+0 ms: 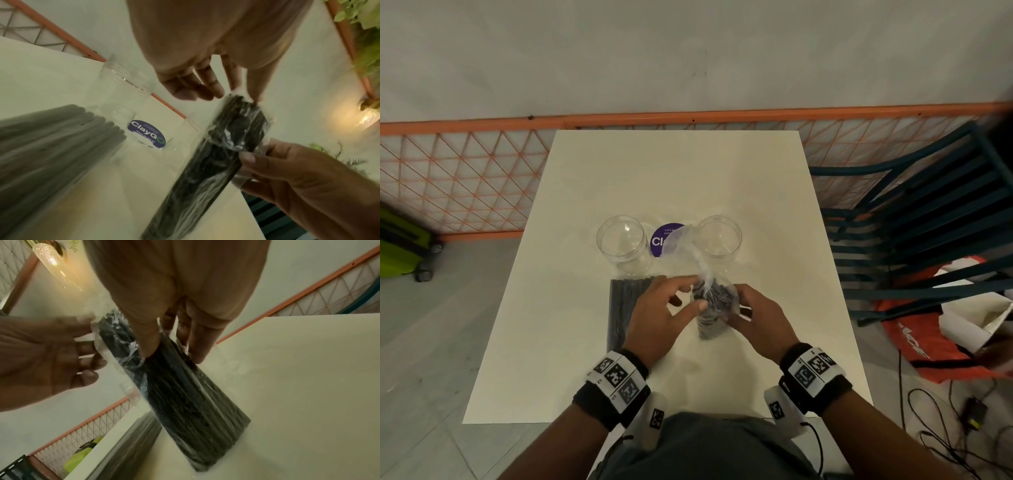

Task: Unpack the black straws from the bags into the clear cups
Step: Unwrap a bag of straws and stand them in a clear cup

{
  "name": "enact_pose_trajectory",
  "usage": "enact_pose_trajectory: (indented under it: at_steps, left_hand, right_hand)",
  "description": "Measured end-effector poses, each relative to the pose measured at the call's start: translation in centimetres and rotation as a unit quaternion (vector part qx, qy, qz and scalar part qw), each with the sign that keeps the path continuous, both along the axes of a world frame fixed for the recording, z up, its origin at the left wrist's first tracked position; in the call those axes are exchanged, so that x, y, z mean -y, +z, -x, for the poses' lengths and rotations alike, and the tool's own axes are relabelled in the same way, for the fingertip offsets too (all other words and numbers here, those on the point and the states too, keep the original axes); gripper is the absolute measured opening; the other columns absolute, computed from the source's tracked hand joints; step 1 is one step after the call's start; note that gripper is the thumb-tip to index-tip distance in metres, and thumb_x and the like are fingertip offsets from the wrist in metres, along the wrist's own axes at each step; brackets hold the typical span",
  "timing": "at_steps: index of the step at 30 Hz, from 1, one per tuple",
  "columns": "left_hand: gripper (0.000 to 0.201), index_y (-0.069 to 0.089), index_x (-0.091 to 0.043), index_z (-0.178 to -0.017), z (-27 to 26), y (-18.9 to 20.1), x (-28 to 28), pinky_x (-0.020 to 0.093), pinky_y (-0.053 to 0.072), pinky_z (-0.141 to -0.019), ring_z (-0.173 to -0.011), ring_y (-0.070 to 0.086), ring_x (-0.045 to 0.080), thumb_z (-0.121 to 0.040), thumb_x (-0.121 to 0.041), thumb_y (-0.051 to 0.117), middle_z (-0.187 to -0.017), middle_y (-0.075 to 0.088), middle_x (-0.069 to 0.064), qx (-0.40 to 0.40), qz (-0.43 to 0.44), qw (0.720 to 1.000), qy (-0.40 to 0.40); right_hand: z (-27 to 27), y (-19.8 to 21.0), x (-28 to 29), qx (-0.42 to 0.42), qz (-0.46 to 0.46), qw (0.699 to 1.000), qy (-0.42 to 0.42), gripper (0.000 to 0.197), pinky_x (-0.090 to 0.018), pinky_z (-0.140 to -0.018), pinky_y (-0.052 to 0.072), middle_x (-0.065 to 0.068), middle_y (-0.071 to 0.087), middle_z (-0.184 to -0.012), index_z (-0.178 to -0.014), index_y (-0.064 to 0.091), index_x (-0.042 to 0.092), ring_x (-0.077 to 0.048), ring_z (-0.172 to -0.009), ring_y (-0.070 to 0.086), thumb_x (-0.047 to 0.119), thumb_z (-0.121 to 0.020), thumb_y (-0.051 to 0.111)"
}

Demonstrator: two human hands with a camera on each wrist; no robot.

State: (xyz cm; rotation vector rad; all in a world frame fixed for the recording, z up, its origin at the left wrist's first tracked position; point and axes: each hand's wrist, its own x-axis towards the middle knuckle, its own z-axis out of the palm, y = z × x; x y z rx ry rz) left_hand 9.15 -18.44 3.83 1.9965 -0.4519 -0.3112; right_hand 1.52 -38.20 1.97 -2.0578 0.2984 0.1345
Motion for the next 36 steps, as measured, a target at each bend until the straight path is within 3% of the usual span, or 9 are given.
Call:
enact_pose_trajectory:
  at_steps: [4,9,13,16,19,24,30,33,36]
  left_hand:
    - [0.025,0.075,-0.034,-0.097,-0.2,0.5,0.5,0.019,0.051,-0.072,-0.08,0.068,0.011,-0.088,-0.011,0.072,-0.09,0.075,-0.006,0.024,0.051,0.998,-0.028]
    - [0.02,0.066,-0.033,-0.098,0.3,1.3,1.3,0.017,0.05,-0.063,-0.072,0.063,0.005,-0.085,-0.02,0.074,-0.082,0.068,-0.014,-0.007,0.109,0.993,-0.045]
    - [0.023,0.061,-0.036,-0.084,0.4,1.0,1.7,0.014,0.045,-0.06,-0.06,0.056,0.004,-0.085,-0.017,0.074,-0.068,0.06,-0.015,0.036,0.078,0.996,-0.018]
    - [0.008,0.066,-0.03,-0.094,-0.6,0.2,0.7,0.032,0.058,-0.065,-0.067,0.066,0.01,-0.091,-0.027,0.06,-0.074,0.07,-0.008,0.049,0.085,0.993,0.066]
    - [0.018,0.066,-0.024,-0.101,-0.6,0.1,0.0,0.042,0.061,-0.075,-0.084,0.07,0.017,-0.093,-0.036,0.054,-0.091,0.072,-0.004,-0.029,0.104,0.993,0.046]
    - [0.068,0.048,-0.028,-0.137,0.7,-0.6,0.0,0.027,0.058,-0.086,-0.109,0.068,0.016,-0.077,-0.03,0.079,-0.123,0.065,-0.001,-0.143,0.162,0.975,-0.044]
    - [0.036,0.064,-0.015,-0.112,1.7,-2.6,0.9,0.024,0.059,-0.08,-0.092,0.066,0.012,-0.08,-0.014,0.081,-0.107,0.063,-0.003,-0.049,0.023,0.998,-0.033]
    - [0.044,0.061,-0.013,-0.123,1.8,-3.9,1.4,0.02,0.056,-0.085,-0.1,0.065,0.019,-0.083,-0.022,0.077,-0.115,0.055,-0.006,-0.025,-0.074,0.994,-0.076]
    - [0.072,0.045,-0.022,-0.142,2.3,-3.6,1.7,0.028,0.05,-0.096,-0.116,0.056,0.009,-0.08,-0.044,0.075,-0.131,0.051,-0.012,0.02,-0.123,0.988,-0.092]
  right_hand:
    - [0.4,1.8,-0.2,0.095,-0.024,0.995,-0.007,0.049,-0.019,-0.096,0.044,0.017,0.055,-0.128,-0.128,0.053,0.033,-0.005,-0.118,0.054,0.043,-0.082,0.066]
    - [-1.0,3.5,-0.7,0.128,-0.032,0.99,-0.049,0.007,-0.019,-0.069,0.05,0.013,0.067,-0.093,-0.094,0.068,0.024,-0.005,-0.086,0.063,0.019,-0.091,0.066]
    - [-1.1,3.7,-0.6,0.134,0.01,0.989,-0.063,0.022,-0.01,-0.064,0.044,0.021,0.066,-0.08,-0.082,0.059,0.033,0.001,-0.075,0.062,0.014,-0.09,0.065]
    - [-0.6,3.7,-0.1,0.13,-0.066,0.981,-0.128,0.012,-0.02,-0.068,0.055,0.014,0.07,-0.087,-0.088,0.057,0.026,-0.004,-0.074,0.067,0.018,-0.096,0.059]
    - [0.0,3.1,0.3,0.106,-0.096,0.983,-0.111,0.002,-0.037,-0.075,0.059,0.009,0.07,-0.092,-0.097,0.055,0.023,-0.009,-0.081,0.068,0.022,-0.099,0.055]
    - [0.6,1.7,0.1,0.007,-0.109,0.994,0.0,0.075,-0.018,-0.089,0.053,0.035,0.062,-0.113,-0.126,0.04,0.045,0.011,-0.105,0.062,0.036,-0.067,0.085]
    - [0.2,0.3,-0.7,0.008,-0.005,1.0,-0.003,0.066,-0.026,-0.097,0.05,0.033,0.056,-0.121,-0.123,0.045,0.057,-0.002,-0.114,0.058,0.058,-0.065,0.078]
    - [0.5,-1.4,-0.4,-0.027,0.026,0.999,0.024,0.064,-0.035,-0.097,0.05,0.022,0.061,-0.123,-0.13,0.046,0.045,-0.012,-0.112,0.061,0.047,-0.074,0.075]
    - [1.1,-2.6,0.1,-0.053,0.029,0.998,0.005,0.055,-0.034,-0.089,0.051,0.016,0.066,-0.113,-0.127,0.051,0.033,-0.015,-0.101,0.064,0.039,-0.078,0.073]
